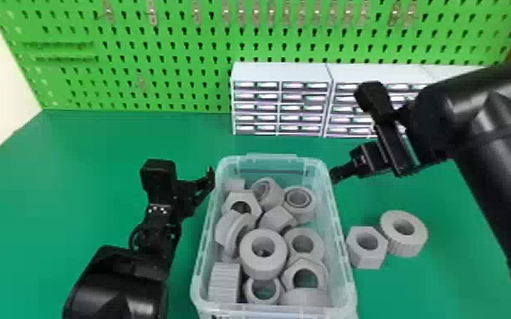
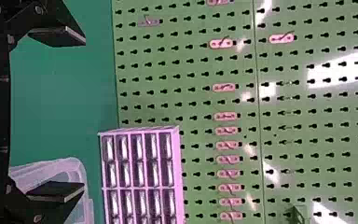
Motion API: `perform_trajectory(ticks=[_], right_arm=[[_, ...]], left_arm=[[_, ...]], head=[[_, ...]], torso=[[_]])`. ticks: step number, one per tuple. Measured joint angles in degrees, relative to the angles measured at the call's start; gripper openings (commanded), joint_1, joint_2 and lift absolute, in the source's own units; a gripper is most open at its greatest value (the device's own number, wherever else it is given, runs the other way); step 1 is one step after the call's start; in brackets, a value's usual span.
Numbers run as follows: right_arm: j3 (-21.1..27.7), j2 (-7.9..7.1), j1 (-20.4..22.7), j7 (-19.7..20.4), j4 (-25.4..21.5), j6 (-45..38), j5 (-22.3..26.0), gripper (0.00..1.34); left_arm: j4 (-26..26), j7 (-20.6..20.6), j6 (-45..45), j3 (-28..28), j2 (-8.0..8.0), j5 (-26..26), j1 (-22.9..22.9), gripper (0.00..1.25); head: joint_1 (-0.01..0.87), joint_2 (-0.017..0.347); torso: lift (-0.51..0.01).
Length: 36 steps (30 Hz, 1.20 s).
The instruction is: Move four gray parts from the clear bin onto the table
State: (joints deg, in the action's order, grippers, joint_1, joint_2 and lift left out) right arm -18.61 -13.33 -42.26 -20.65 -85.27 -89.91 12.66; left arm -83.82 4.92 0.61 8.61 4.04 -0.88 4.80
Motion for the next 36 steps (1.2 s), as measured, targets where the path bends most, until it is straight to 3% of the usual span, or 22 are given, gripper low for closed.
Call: perform_trajectory(ticks=[24,36], right_arm=[[-11.32,1.4,-3.96,0.0,-1.08,0.02,10.5,0.77],[-18.19,2.29,-5.12,0.0,3.72,5.08,14.42,0.77]], left_arm=[[-0.02,0.0,0.0,-0.01,0.0,0.01,0.34,1.07],[-0.02,0.0,0.01,0.08,0.0,0.01,0.79,1.07]], head=[[0.693,0.072],[0.693,0.072]], torso=[[-0.052],[-0.052]])
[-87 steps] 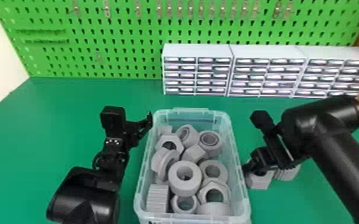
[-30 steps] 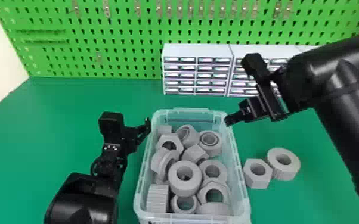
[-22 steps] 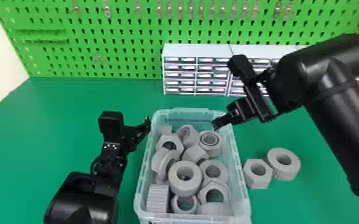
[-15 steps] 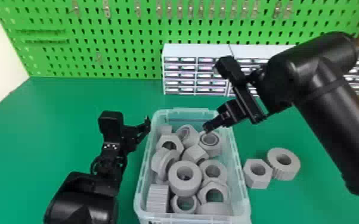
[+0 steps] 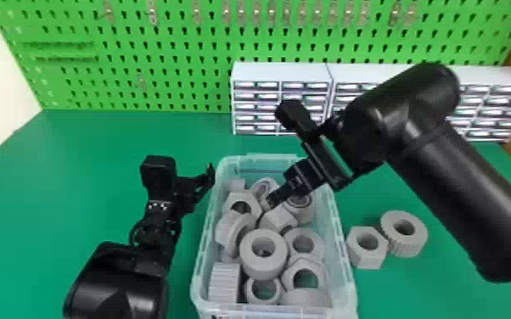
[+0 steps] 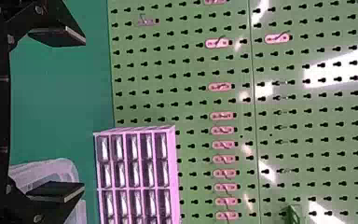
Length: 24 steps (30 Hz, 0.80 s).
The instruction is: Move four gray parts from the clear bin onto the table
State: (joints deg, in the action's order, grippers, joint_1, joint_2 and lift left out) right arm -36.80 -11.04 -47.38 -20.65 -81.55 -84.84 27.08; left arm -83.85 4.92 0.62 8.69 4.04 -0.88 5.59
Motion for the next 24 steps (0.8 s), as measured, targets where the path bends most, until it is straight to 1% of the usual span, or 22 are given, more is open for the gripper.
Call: perform_trajectory(ticks=[5,10,24], right_arm=[[-3.1,0.36,-0.21,0.0,3.55,3.74,2.34,0.77],[-5.41,0.69,-0.42,0.0,6.07,5.76,3.42,0.77],[-8.28,1.16,-0.85,0.0,9.24,7.93,5.23,0.77]], left_arm=[[0.0,0.0,0.0,0.04,0.0,0.0,0.24,1.07],[0.0,0.0,0.0,-0.05,0.0,0.0,0.38,1.07],[0.0,0.0,0.0,-0.17,0.0,0.0,0.69,1.07]], head=[[0.693,0.072],[0.693,0.072],[0.693,0.072]], torso=[[-0.052],[-0.052],[-0.052]])
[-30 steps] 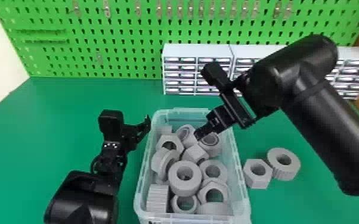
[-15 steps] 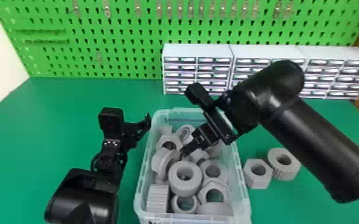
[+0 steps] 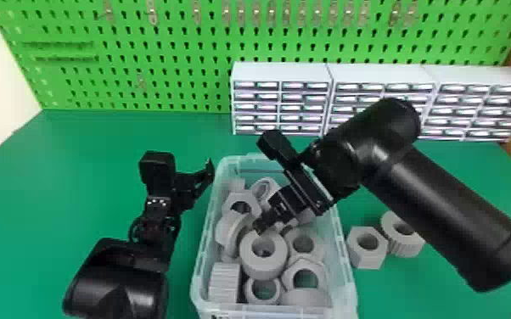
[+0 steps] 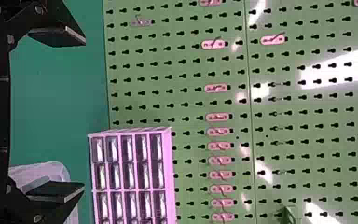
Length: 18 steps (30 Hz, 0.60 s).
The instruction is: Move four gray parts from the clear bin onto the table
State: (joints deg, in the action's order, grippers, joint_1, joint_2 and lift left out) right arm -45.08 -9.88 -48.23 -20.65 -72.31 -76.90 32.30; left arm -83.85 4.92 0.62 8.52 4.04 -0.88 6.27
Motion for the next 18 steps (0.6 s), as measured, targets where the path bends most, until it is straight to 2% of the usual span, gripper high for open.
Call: perform_trajectory(ticks=[18], right_arm=[[-1.73,0.09,0.17,0.0,1.26,0.35,1.24,0.77]], left_arm=[[0.0,0.0,0.01,-0.29,0.07,0.0,-0.12,1.07]], head=[[0.693,0.072]], torso=[[-0.052]])
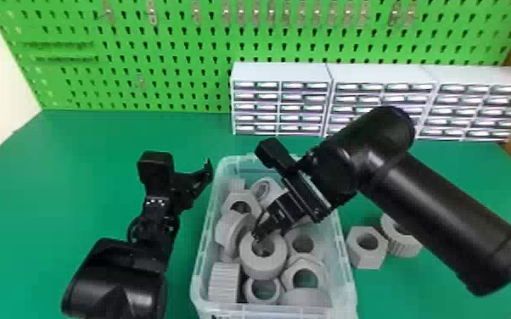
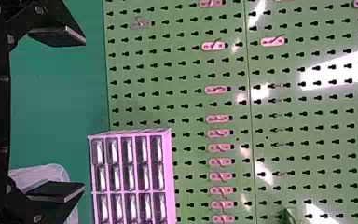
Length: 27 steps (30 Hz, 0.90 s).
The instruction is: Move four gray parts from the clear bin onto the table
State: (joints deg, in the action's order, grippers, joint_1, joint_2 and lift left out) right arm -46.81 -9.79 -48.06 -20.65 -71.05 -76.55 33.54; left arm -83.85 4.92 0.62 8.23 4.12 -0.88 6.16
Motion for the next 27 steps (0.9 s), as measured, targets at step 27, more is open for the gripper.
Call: perform_trajectory(ticks=[27], right_arm=[[-0.26,-0.05,0.25,0.0,1.89,-0.15,1.15,0.55]], left_arm=[[0.0,0.0,0.09,-0.06,0.37,-0.09,-0.18,1.07]], head=[[0.693,0.072]], torso=[[-0.052]])
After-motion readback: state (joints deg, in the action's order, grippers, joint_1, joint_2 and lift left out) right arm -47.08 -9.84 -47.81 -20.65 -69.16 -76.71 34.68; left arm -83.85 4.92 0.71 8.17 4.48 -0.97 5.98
